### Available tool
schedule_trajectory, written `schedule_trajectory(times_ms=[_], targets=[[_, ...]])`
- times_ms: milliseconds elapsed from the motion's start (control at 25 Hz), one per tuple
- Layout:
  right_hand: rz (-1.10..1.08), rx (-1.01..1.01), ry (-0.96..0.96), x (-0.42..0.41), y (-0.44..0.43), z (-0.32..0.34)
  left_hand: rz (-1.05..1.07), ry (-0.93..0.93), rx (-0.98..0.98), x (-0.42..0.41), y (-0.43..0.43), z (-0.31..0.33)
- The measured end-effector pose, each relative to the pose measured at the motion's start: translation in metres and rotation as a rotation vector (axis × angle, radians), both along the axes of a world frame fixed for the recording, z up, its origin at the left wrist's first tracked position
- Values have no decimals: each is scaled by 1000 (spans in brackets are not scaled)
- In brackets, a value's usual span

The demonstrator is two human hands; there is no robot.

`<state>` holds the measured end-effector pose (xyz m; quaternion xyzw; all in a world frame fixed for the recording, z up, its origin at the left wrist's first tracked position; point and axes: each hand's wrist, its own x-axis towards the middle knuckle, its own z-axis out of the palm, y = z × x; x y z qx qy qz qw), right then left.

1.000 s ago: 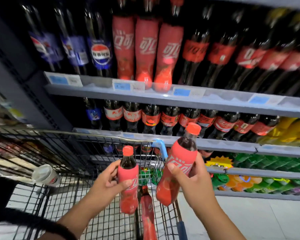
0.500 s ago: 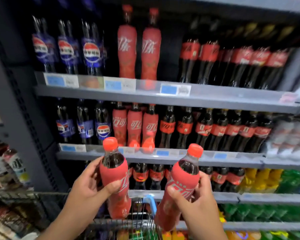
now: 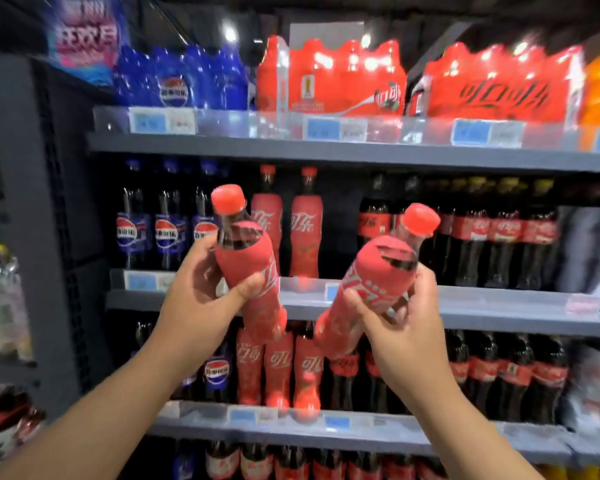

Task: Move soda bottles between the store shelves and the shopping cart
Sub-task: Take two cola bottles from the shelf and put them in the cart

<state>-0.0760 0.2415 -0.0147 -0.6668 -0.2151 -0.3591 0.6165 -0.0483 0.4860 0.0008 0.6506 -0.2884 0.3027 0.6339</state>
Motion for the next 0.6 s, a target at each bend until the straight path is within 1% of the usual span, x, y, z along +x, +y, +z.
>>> schedule_trajectory(times_ms=[80, 200, 360, 520, 600], targets=[[22, -6, -106, 24, 7, 27, -9, -65, -17, 15, -1, 21], [57, 21, -171, 58, 17, 57, 22, -122, -21, 35, 1, 41], [76, 40, -161, 91, 25, 71, 68, -108, -26, 53, 8, 50], [29, 23, -114, 111, 27, 61, 85, -91, -21, 60, 15, 47], [35, 66, -86, 118, 27, 57, 94, -91, -41, 63, 19, 43]])
